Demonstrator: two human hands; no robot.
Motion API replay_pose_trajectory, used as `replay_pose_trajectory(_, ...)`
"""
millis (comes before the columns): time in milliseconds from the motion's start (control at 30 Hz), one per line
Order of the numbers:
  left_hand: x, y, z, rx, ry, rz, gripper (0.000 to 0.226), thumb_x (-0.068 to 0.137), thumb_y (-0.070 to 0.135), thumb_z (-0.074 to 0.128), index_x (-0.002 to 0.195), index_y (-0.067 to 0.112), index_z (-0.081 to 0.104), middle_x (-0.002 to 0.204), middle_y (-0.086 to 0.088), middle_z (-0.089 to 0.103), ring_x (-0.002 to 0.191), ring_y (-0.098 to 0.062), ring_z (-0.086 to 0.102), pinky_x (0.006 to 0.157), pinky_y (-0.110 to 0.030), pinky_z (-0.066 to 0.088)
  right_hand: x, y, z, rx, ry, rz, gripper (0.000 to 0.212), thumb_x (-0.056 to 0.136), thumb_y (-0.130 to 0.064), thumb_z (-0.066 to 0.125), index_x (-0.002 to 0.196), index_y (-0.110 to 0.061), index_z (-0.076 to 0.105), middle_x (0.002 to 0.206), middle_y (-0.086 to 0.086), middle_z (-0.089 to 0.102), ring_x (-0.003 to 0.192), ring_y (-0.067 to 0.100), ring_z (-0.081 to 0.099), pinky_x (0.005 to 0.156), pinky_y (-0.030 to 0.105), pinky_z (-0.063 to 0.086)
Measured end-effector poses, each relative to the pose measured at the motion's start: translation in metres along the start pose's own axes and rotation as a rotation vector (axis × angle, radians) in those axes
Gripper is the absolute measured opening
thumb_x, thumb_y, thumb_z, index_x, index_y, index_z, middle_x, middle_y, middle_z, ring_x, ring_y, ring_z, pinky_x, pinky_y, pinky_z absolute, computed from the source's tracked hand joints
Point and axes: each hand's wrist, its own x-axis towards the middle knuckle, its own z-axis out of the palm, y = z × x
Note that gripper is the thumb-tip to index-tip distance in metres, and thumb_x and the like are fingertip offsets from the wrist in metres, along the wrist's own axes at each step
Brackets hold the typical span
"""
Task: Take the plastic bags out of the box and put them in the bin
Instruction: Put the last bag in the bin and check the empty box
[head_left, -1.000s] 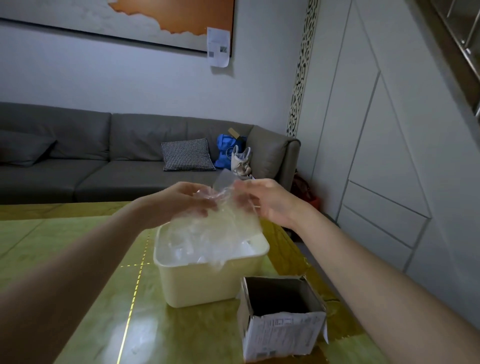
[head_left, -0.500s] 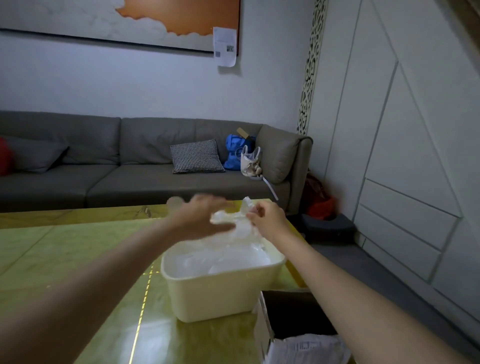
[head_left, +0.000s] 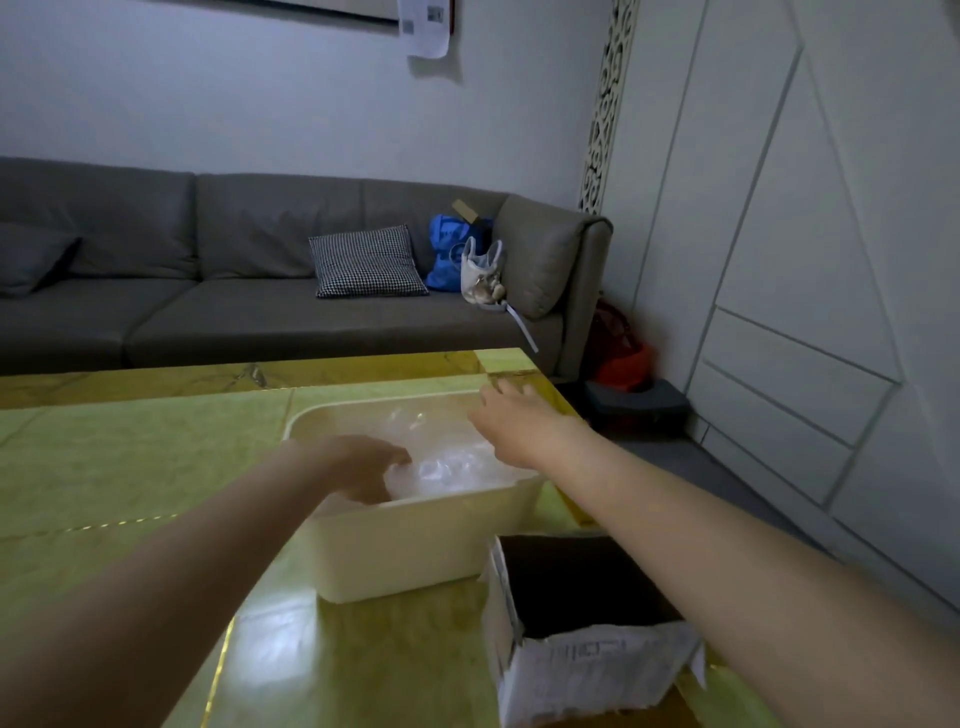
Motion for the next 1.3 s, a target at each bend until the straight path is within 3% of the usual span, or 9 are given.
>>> replay_pose_trajectory(167,-0.026,-0.02,-0.015,-0.133,0.082,-0.037,0.046,0.091,0.033,0.055,0.133,0.018,0.046,0.132,-0.002,0.052,0.117,-0.02,0.051,0.098,-0.028,0.04,-0.031,0.024,-0.017,0.299,0.077,0.033,0.032,0.093,-0.013,0.049,0.124,-0.007,0.048,0.127,0.011,0.04,0.12,0.029,0.036,0.095,0.039,0.036)
replay_pose_trajectory(300,-0.05,-0.006,-0.026,-0.231,0.542,0.007,0.02,0.091,0.016,0.05,0.101,0.012,0.066,0.105,-0.006,0.068,0.091,-0.021,0.063,0.084,-0.035,0.053,-0.073,0.047,-0.031,0.49,0.001,0.173,0.029,0.095,-0.03,0.051,0.093,-0.005,0.064,0.094,0.011,0.061,0.089,0.027,0.061,0.073,0.036,0.048)
replay_pose_trajectory(400,-0.08,0.037,-0.028,-0.31,0.442,0.27,0.021,0.091,0.027,0.055,0.106,0.018,0.066,0.105,0.004,0.066,0.086,-0.01,0.059,0.082,-0.022,0.048,-0.109,0.05,-0.03,0.743,-0.158,0.179,0.038,0.095,-0.036,0.053,0.068,-0.011,0.062,0.067,0.002,0.062,0.064,0.017,0.062,0.062,0.026,0.049)
replay_pose_trajectory(500,-0.101,0.079,-0.019,-0.301,0.171,0.344,0.035,0.087,0.044,0.056,0.117,0.025,0.06,0.114,0.007,0.059,0.091,-0.008,0.052,0.081,-0.021,0.041,-0.139,0.035,-0.024,0.93,-0.466,0.078,0.046,0.09,-0.052,0.051,0.099,-0.009,0.068,0.093,0.003,0.069,0.088,0.017,0.066,0.078,0.026,0.052)
replay_pose_trajectory(667,-0.102,0.104,0.01,-0.24,0.199,0.255,0.052,0.081,0.044,0.065,0.127,0.022,0.054,0.123,-0.001,0.041,0.101,-0.019,0.052,0.086,-0.026,0.046,-0.152,-0.006,-0.003,0.703,-0.824,0.018,0.072,0.08,-0.069,0.052,0.132,-0.019,0.049,0.13,0.005,0.054,0.113,0.022,0.054,0.094,0.034,0.045)
replay_pose_trajectory(967,-0.102,0.107,0.026,-0.294,0.182,0.263,0.061,0.073,0.032,0.076,0.126,0.017,0.051,0.129,0.0,0.03,0.102,-0.02,0.054,0.094,-0.029,0.048,-0.142,-0.017,0.0,0.791,-0.748,-0.015,0.059,0.083,-0.055,0.061,0.124,-0.013,0.052,0.111,0.006,0.058,0.103,0.025,0.059,0.088,0.035,0.048)
replay_pose_trajectory(1167,-0.101,0.091,0.014,-0.529,0.128,0.17,0.068,0.072,0.039,0.075,0.13,0.03,0.041,0.135,-0.002,0.033,0.119,-0.024,0.046,0.1,-0.037,0.044,-0.15,0.052,-0.009,1.232,0.018,0.29,0.023,0.091,-0.033,0.06,0.1,-0.011,0.063,0.092,0.004,0.067,0.075,0.011,0.063,0.076,0.029,0.054)
replay_pose_trajectory(1233,-0.1,0.091,0.017,-0.511,0.093,0.176,0.07,0.073,0.038,0.075,0.132,0.03,0.038,0.137,-0.001,0.036,0.12,-0.022,0.045,0.1,-0.035,0.043,-0.158,0.06,0.005,1.13,-0.101,0.324,0.038,0.083,-0.043,0.066,0.11,-0.018,0.06,0.106,0.001,0.062,0.088,0.012,0.061,0.077,0.029,0.054)
replay_pose_trajectory(1300,-0.097,0.096,0.02,-0.507,0.095,0.194,0.067,0.074,0.034,0.075,0.131,0.027,0.04,0.135,0.0,0.043,0.115,-0.018,0.048,0.093,-0.03,0.045,-0.165,0.058,0.019,1.121,-0.509,0.288,0.077,0.068,-0.052,0.075,0.135,-0.03,0.043,0.135,0.0,0.047,0.116,0.019,0.053,0.087,0.034,0.052)
